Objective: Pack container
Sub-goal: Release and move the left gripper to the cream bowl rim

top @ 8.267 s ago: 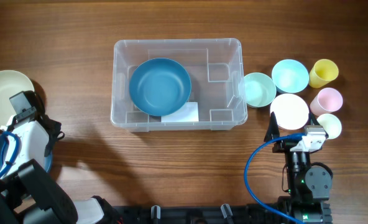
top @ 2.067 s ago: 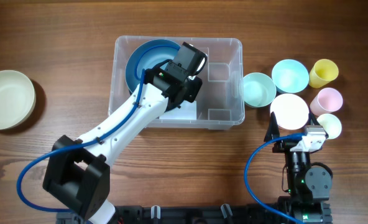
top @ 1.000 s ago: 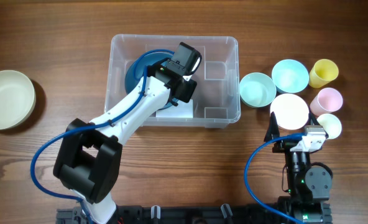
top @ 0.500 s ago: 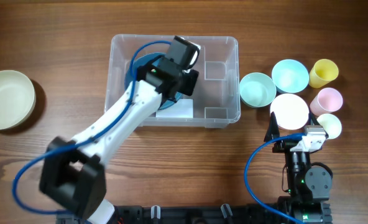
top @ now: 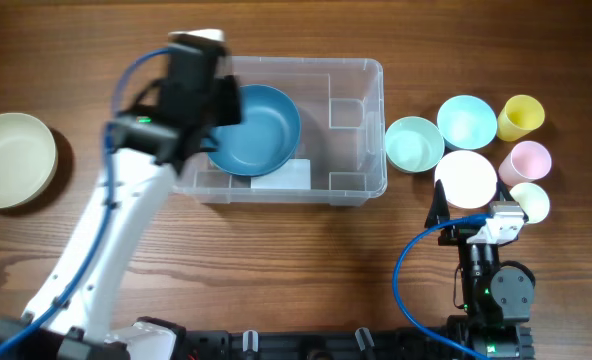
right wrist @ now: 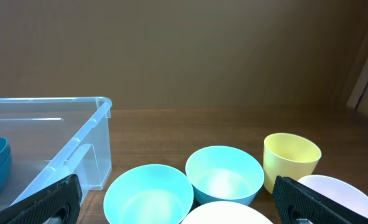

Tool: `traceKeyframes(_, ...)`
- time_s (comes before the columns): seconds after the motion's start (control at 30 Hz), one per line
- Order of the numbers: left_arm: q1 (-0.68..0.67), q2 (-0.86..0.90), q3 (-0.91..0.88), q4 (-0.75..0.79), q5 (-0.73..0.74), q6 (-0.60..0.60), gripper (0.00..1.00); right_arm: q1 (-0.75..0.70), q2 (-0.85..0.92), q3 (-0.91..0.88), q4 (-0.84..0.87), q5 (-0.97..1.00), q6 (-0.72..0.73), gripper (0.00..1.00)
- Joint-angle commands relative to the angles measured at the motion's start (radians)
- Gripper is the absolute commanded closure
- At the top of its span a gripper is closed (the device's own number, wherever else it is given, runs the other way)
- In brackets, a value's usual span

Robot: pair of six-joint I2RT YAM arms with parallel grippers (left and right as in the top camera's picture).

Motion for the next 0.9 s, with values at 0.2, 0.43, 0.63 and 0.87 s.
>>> traceKeyframes(0.2, 0.444, -0.018, 0.014, -0.15, -0.013, -0.046, 0.32, -0.003, -0.005, -0.003, 0.003, -0.013, -0.01, 0.0)
traceKeyframes(0.43, 0.596, 0.026, -0.032, -0.096, -0.013, 0.061, 0.4, -0.003, -0.005, -0.003, 0.003, -0.013, -0.01, 0.0)
traceKeyframes(0.63, 0.602, 0.142, -0.075, -0.045, -0.048, 0.154, 0.46, -0.003, -0.005, -0.003, 0.003, -0.013, -0.01, 0.0)
traceKeyframes(0.87, 0.631, 0.278, -0.075, 0.039, -0.186, 0.154, 0.38, -0.003, -0.005, -0.003, 0.003, -0.013, -0.01, 0.0)
